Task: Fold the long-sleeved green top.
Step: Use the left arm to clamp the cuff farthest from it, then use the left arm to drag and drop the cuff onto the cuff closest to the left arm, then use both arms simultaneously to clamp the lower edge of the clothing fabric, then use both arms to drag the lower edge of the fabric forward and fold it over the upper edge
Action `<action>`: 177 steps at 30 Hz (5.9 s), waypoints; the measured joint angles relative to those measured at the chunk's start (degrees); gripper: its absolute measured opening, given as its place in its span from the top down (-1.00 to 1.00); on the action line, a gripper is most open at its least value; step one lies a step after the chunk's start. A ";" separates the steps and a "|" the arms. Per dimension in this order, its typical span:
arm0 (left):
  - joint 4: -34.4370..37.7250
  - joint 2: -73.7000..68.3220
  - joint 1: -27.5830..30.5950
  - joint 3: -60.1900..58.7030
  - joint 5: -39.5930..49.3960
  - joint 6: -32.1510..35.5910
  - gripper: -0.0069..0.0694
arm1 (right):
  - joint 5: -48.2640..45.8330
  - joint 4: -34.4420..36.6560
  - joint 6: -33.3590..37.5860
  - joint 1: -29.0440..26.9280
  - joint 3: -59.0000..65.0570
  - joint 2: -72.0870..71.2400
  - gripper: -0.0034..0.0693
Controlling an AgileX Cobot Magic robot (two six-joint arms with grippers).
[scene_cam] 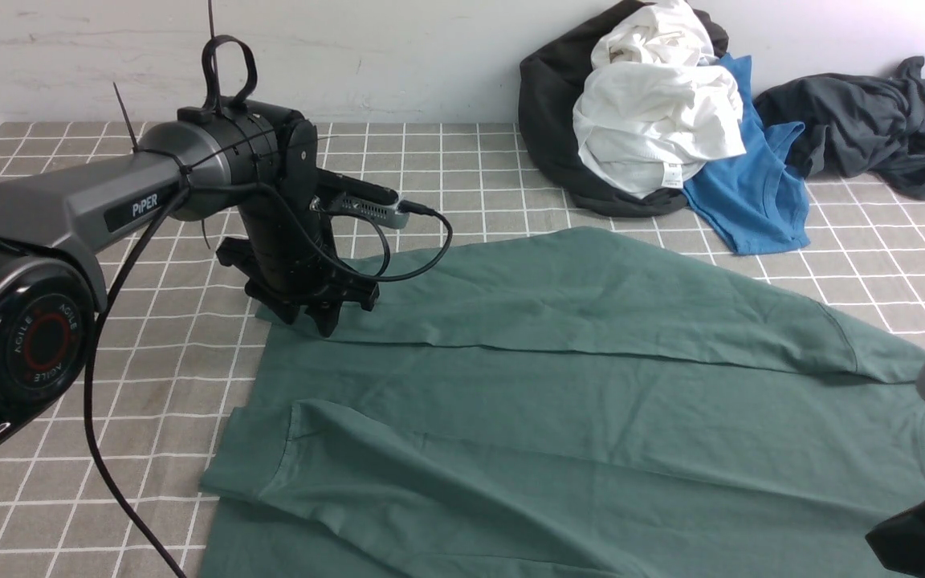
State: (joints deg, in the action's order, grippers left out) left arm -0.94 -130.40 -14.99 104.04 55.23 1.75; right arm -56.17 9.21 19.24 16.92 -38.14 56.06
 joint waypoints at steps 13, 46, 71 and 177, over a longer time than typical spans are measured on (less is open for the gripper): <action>0.60 3.68 0.07 0.00 1.66 0.00 0.79 | 0.08 0.00 0.00 0.00 0.00 0.00 0.94; 6.13 51.16 -5.95 -61.50 -9.91 -2.61 0.10 | -14.84 -0.19 0.67 11.44 -0.19 -9.77 0.94; -4.47 53.00 -38.37 -78.83 -16.27 23.19 -0.48 | -15.00 1.13 0.67 11.44 -0.23 -9.77 0.94; -7.61 32.04 -1.65 -21.26 1.92 24.90 0.78 | -3.34 2.69 39.85 -12.02 -36.45 35.59 0.89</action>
State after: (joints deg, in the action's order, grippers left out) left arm -8.55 -98.36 -16.64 82.78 57.15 26.64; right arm -59.52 11.90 59.09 4.90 -74.60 91.65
